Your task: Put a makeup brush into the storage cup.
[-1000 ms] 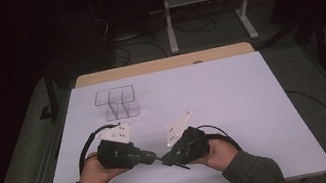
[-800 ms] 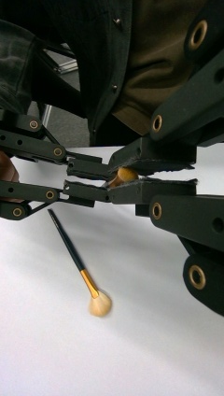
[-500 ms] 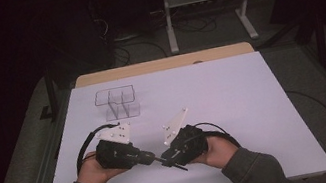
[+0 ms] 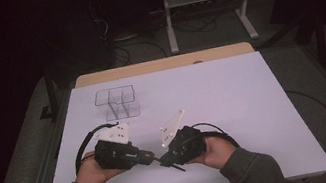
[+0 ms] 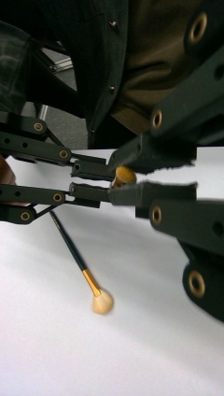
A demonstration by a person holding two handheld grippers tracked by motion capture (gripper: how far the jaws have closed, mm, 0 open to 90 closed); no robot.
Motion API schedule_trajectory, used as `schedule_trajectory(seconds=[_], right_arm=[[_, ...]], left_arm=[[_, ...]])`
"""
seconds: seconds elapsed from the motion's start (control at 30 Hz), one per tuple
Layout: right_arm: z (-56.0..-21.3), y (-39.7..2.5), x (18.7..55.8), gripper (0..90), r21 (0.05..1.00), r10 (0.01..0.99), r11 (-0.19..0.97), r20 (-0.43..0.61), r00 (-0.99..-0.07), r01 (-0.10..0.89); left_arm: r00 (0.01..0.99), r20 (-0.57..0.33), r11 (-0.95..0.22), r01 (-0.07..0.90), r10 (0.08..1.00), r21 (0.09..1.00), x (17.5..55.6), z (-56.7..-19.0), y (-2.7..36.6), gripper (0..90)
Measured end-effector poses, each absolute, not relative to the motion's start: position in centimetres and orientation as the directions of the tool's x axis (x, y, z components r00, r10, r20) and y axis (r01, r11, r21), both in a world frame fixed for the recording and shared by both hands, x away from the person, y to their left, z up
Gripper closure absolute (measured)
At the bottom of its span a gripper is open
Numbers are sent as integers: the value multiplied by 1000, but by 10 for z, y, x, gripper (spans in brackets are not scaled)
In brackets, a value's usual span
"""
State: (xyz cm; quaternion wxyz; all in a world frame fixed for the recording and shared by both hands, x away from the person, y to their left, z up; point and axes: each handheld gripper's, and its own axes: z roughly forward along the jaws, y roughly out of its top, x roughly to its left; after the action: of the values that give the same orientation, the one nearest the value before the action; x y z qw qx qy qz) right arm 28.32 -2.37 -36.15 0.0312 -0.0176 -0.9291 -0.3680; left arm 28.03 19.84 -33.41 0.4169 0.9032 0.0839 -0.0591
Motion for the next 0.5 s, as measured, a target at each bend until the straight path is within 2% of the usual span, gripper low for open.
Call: schedule_trajectory(seconds=[0.23,0.4,0.5], right_arm=[[-364,-28,285,825,730,33,680,61,-998,67],[-367,-29,284,824,749,52,658,55,-997,76],[-367,-28,283,825,760,55,646,52,-997,75]], left_arm=[[977,-184,-630,211,109,747,281,-336,198,732],[976,-183,-622,215,116,753,282,-334,197,748],[977,-177,-613,210,115,762,283,-334,196,788]])
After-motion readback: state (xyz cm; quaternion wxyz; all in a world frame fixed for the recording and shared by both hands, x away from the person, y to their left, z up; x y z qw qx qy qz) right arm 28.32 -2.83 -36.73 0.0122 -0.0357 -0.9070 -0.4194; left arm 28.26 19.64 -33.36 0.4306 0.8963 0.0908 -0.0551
